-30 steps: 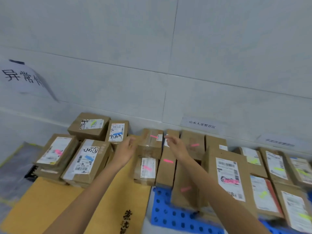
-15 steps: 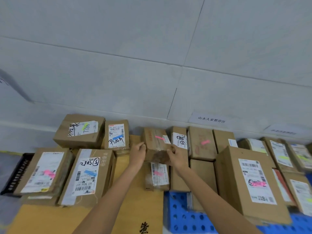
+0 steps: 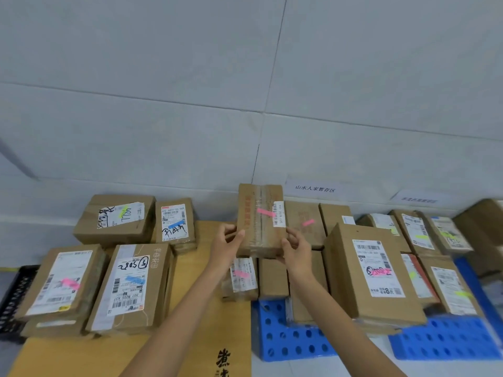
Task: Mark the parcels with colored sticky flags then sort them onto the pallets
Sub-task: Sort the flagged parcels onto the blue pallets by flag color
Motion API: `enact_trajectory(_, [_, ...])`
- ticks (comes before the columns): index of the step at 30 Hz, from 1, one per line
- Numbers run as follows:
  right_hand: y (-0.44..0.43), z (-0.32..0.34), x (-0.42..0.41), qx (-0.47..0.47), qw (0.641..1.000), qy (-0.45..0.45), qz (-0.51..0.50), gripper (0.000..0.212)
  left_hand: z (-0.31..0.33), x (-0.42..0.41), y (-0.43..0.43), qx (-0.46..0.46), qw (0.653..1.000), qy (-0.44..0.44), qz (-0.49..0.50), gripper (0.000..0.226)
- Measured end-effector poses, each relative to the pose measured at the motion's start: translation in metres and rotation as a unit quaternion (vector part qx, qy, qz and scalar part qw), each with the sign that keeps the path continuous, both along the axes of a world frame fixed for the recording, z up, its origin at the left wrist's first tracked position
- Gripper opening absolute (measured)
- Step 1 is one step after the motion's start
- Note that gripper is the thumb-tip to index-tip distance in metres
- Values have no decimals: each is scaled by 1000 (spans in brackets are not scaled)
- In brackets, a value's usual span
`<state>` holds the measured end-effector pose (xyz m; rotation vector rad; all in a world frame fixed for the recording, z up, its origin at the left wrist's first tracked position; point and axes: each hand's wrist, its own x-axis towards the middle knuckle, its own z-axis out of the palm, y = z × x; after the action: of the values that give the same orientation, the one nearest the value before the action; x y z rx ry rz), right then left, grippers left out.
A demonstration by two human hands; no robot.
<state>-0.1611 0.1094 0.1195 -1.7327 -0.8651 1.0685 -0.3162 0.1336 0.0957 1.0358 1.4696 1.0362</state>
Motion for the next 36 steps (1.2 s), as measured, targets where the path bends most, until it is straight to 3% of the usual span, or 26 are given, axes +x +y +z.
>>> enact_trajectory(5, [3,12,35,21,996,-75,-32,42,10,51,14,3,998,8,-63,17])
enact_trajectory(8, [14,7,49,-4,992,-120,29,65,10,79,27,-14,997,28,-77,24])
enact_trajectory(16, [25,-14,66,-108,958,-224,140,67,-14,122,50,-63,989,55,-124,35])
enact_trajectory(21, [23,-10,76,28,944,-311,110,58,-21,139,50,-62,992,31,-109,42])
enact_trajectory(28, [19,-1,77,113,944,-275,143,37,-27,146,49,-74,988,33,-131,40])
enact_trajectory(36, [8,-1,16,139,919,-262,259,31,10,55,28,-48,995,93,-2,37])
